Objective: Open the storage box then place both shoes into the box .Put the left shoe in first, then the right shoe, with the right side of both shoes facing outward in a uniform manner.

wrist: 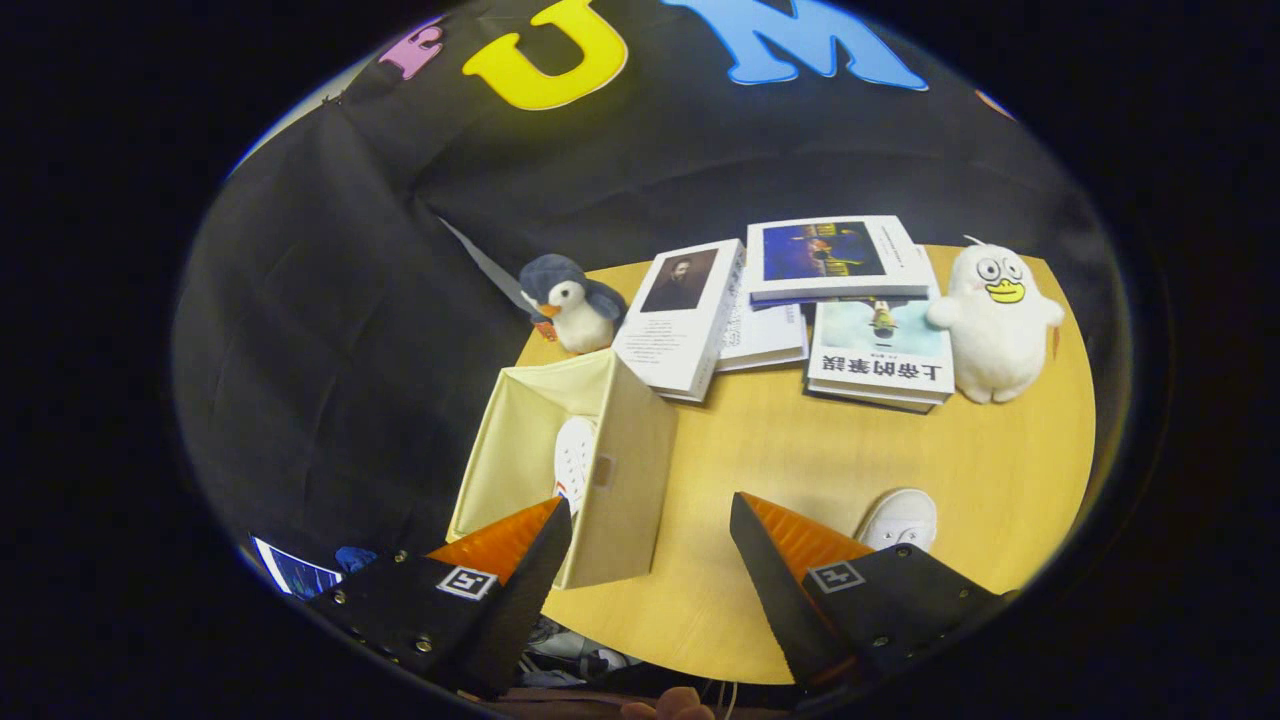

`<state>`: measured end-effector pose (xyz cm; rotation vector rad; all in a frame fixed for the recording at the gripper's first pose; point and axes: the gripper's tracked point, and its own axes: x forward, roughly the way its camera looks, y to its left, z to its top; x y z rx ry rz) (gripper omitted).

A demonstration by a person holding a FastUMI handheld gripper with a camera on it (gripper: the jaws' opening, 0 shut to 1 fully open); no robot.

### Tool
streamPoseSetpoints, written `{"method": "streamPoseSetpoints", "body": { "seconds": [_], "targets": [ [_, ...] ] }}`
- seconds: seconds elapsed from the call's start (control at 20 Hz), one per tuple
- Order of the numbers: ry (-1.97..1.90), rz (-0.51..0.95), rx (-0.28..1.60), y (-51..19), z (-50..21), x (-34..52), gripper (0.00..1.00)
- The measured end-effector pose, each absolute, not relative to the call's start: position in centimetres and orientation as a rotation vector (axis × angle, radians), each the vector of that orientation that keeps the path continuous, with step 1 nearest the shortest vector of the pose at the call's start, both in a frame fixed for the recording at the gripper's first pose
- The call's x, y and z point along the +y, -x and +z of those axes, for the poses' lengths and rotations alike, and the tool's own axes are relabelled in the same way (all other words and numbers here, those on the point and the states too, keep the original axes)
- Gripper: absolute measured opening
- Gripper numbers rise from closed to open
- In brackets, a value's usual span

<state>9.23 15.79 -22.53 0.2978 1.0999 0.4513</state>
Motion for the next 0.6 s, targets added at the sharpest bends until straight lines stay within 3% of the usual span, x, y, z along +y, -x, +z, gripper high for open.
{"method": "streamPoseSetpoints", "body": {
  "seconds": [0.6],
  "targets": [
    [-0.319,0.173,1.261,-1.9,-32.5,2.1,0.98]
  ]
}}
